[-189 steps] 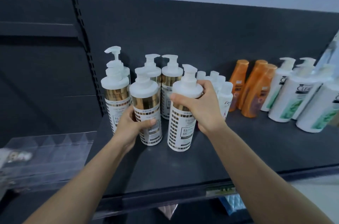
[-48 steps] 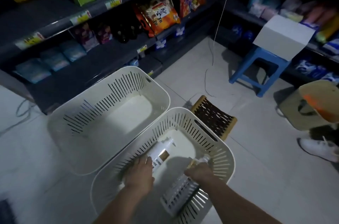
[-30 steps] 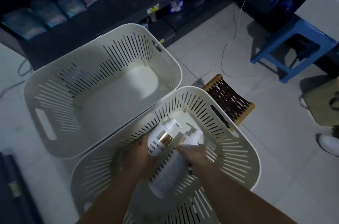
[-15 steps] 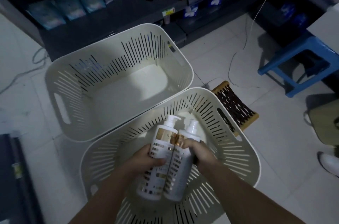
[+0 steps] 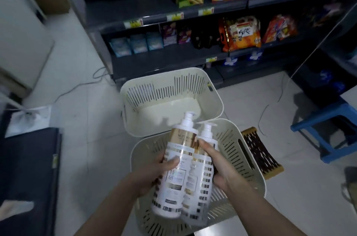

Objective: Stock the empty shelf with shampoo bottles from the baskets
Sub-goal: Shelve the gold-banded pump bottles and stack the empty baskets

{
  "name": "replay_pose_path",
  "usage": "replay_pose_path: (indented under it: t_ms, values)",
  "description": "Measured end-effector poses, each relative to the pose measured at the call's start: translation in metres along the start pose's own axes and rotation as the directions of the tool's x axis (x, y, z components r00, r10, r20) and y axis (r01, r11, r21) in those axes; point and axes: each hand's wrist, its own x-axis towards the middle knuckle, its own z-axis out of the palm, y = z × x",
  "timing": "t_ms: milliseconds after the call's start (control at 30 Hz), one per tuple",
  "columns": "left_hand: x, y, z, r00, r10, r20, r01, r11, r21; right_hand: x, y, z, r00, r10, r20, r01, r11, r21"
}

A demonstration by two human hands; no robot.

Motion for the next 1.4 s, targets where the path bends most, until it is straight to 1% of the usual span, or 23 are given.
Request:
replay_pose_path:
  t_ms: [100,200,367,533,667,733,800,900,1033,1133,1300,1333,1400]
  values:
    - [-0.037,0.014,-0.002,0.988,0.066,-0.136,-0.080,0.992,-0.099,-0.012,-0.011,0.035,0.999,-0.023,0.045,0.025,0.999,-0.026]
    - [-0.073,0.019,-0.018,0.965,0.150,-0.214,-0.175,0.979,-0.105,-0.019,-0.017,0.076,0.995,-0.042,0.087,0.051,0.994,-0.100]
    - [-0.143,0.021,-0.052,0.890,0.193,-0.413,-0.258,0.960,-0.107,-0.029,-0.014,0.153,0.967,-0.048,0.252,0.097,0.977,-0.189]
    - [-0.219,0.009,-0.095,0.803,0.231,-0.549,-0.339,0.935,-0.102,-0.045,0.005,0.244,0.936,0.010,0.352,0.089,0.960,-0.265]
    - [-0.288,-0.001,-0.130,0.737,0.272,-0.619,-0.421,0.901,-0.105,-0.064,0.034,0.323,0.879,0.107,0.464,0.074,0.932,-0.356]
    - [-0.324,-0.008,-0.148,0.686,0.276,-0.673,-0.463,0.879,-0.111,-0.071,0.052,0.364,0.855,0.166,0.492,0.067,0.905,-0.421]
    - [-0.359,-0.016,-0.165,0.627,0.267,-0.732,-0.502,0.857,-0.118,-0.077,0.074,0.402,0.818,0.223,0.530,0.055,0.888,-0.457]
    - [-0.411,-0.030,-0.189,0.541,0.261,-0.799,-0.544,0.833,-0.096,-0.089,0.105,0.459,0.736,0.278,0.617,0.103,0.855,-0.508]
    - [-0.478,-0.047,-0.219,0.443,0.280,-0.852,-0.591,0.806,-0.043,-0.108,0.145,0.531,0.683,0.305,0.664,0.184,0.807,-0.561]
    - [-0.524,-0.057,-0.232,0.373,0.310,-0.874,-0.596,0.802,0.030,-0.120,0.172,0.575,0.622,0.306,0.720,0.246,0.797,-0.552]
    - [-0.582,-0.074,-0.251,0.260,0.318,-0.911,-0.605,0.789,0.103,-0.144,0.197,0.638,0.488,0.301,0.820,0.396,0.761,-0.515]
    - [-0.591,-0.076,-0.253,0.222,0.312,-0.924,-0.609,0.784,0.118,-0.150,0.200,0.649,0.451,0.295,0.842,0.424,0.760,-0.493]
    - [-0.607,-0.079,-0.257,0.120,0.292,-0.949,-0.610,0.776,0.162,-0.161,0.207,0.671,0.377,0.283,0.882,0.479,0.755,-0.447]
